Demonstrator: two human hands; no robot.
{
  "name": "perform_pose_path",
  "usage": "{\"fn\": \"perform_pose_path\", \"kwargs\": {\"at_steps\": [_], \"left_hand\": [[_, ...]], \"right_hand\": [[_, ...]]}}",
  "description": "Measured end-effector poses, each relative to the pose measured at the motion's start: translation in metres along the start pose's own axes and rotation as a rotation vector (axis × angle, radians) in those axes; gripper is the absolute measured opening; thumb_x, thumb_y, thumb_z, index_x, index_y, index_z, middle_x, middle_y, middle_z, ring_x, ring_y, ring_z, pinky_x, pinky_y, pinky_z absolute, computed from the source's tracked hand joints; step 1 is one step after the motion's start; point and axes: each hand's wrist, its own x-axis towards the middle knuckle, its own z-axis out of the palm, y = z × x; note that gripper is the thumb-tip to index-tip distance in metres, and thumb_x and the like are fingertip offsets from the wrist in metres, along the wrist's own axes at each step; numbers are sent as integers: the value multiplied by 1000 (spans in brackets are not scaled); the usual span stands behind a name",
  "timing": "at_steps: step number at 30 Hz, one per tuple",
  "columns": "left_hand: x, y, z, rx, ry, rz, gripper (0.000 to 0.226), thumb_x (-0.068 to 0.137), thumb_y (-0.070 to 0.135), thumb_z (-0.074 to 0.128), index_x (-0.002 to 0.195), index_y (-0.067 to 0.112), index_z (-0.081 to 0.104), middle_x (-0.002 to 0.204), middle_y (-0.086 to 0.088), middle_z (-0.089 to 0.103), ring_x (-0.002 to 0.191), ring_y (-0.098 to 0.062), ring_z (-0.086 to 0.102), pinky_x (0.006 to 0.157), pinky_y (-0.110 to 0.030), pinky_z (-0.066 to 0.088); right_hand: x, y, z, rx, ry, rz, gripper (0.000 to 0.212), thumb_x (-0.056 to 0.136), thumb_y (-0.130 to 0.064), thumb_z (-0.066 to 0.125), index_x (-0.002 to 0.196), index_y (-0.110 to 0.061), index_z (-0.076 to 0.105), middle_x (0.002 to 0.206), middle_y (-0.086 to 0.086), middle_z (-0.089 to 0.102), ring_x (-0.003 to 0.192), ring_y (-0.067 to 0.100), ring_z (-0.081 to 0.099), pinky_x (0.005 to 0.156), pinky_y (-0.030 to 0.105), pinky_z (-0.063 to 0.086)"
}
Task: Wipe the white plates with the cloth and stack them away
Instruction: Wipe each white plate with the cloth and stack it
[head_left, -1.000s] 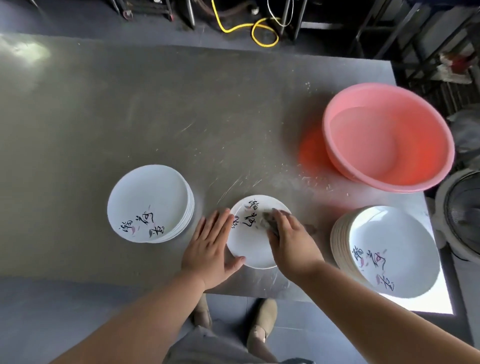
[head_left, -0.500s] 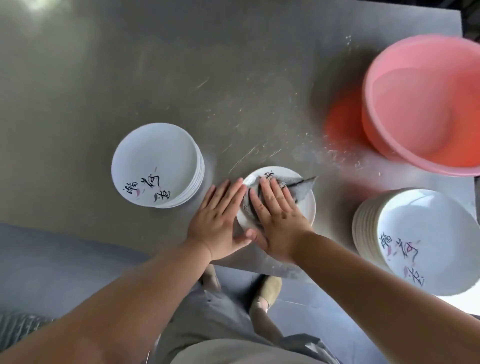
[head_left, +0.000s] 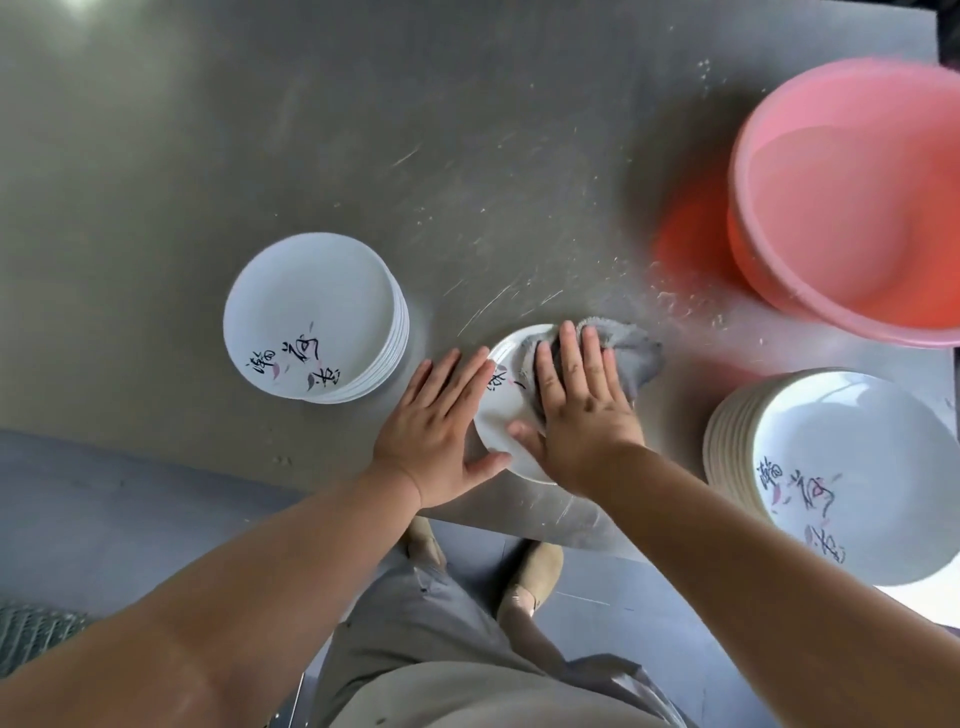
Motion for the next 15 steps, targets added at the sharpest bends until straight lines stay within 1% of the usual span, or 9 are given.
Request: {"fn": "perform_pose_path", "kwargs": {"at_steps": [2, 4, 6, 8, 10, 12, 15], "left_hand": [[0, 1, 0, 1, -7, 1, 106, 90, 82, 37, 168, 18, 6, 177, 5, 0, 163, -24, 5, 130, -53, 14], [1, 0, 1, -2, -21, 2, 107, 90, 83, 36, 168, 19, 3, 176, 5, 0, 163, -24, 5, 129, -53, 15], [1, -1, 1, 7, -21, 13, 102, 93, 83, 28, 168, 19, 0, 176, 6, -1, 163, -24, 3, 129, -54, 15], [1, -1, 1, 13, -17, 26, 98, 95, 78, 30, 168, 20, 0, 176, 7, -1, 163, -26, 3, 129, -55, 15], [1, -1, 1, 11, -13, 33, 99, 94, 73, 39, 168, 20, 0, 176, 8, -1, 163, -28, 4, 128, -56, 16], [2, -1, 1, 11, -2, 36, 100, 93, 71, 42, 168, 20, 0, 176, 7, -1, 162, -29, 5, 128, -56, 16], [1, -1, -2, 11, -8, 39, 100, 93, 71, 42, 168, 18, 2, 176, 6, 0, 162, -30, 6, 129, -56, 14]], "right_hand": [[-4, -11, 3, 44, -40, -104, 97, 90, -77, -3, 160, -14, -27, 159, 17, -47, 147, 37, -44, 126, 52, -16], [-20, -11, 9, -7, -83, -242, 93, 92, -77, -3, 161, -17, -27, 159, 16, -47, 147, 36, -44, 127, 52, -15], [-41, 2, 15, -53, -142, -369, 91, 90, -80, -6, 158, -24, -32, 157, 11, -50, 146, 32, -46, 126, 50, -18], [-58, 24, 16, -103, -181, -419, 91, 87, -83, -10, 157, -29, -33, 159, 7, -49, 147, 30, -44, 123, 46, -24], [-65, 47, 12, -173, -174, -375, 94, 86, -83, -11, 160, -27, -29, 160, 8, -46, 151, 31, -38, 122, 44, -26], [-56, 59, 4, -219, -127, -274, 97, 85, -81, -14, 161, -21, -26, 161, 12, -43, 153, 32, -35, 126, 47, -20], [-22, 50, -8, -193, -31, -139, 96, 84, -78, -18, 157, -17, -31, 159, 13, -45, 150, 33, -39, 128, 50, -13]]}}
